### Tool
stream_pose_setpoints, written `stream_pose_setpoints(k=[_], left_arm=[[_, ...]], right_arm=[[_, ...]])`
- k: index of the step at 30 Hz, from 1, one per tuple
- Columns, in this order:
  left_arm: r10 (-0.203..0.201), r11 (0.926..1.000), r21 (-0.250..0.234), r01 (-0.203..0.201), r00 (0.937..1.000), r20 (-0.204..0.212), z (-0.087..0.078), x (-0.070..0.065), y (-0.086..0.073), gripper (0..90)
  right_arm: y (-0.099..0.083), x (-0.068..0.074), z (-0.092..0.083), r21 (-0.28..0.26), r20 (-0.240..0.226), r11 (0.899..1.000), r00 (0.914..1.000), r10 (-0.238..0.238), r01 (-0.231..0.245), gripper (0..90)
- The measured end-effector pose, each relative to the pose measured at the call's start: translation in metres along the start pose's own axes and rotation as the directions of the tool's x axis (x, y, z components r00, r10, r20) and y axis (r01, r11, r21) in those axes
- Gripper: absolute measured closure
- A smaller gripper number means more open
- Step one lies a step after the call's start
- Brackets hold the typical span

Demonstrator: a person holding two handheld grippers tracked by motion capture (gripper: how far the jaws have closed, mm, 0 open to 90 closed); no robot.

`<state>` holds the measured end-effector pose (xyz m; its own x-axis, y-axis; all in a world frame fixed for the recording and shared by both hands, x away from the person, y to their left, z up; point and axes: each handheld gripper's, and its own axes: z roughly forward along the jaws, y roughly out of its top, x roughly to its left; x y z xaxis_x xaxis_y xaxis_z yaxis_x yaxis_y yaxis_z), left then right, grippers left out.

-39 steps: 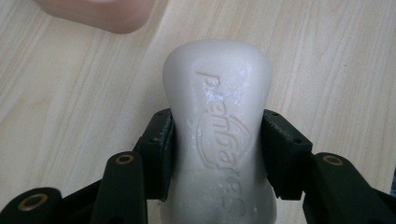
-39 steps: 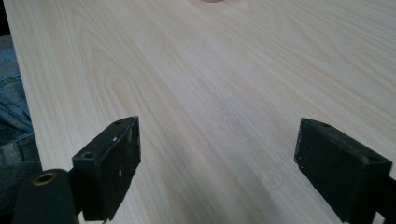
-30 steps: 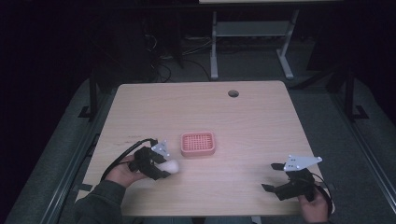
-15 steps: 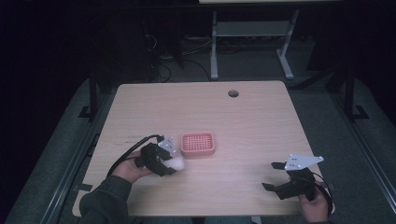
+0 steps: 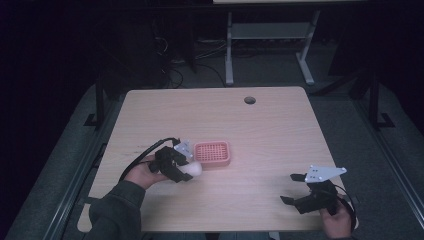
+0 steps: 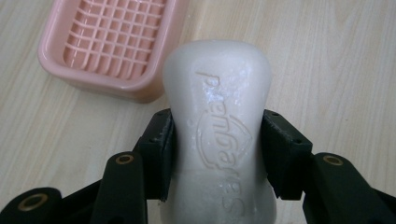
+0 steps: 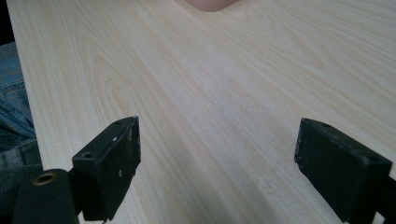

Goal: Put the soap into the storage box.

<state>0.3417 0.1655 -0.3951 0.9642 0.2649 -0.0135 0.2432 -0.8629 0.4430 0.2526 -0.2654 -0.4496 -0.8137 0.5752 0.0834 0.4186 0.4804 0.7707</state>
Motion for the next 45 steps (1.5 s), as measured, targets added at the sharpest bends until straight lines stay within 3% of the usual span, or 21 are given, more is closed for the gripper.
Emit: stream_pose_setpoints(k=[45], left_arm=[[0.020,0.9998,-0.003,-0.020,0.9998,0.001,0.010,0.029,0.033,49.3]], right_arm=[[-0.003,-0.002,-0.001,-0.009,0.003,1.000,0.9999,0.014,-0.014,14.1]])
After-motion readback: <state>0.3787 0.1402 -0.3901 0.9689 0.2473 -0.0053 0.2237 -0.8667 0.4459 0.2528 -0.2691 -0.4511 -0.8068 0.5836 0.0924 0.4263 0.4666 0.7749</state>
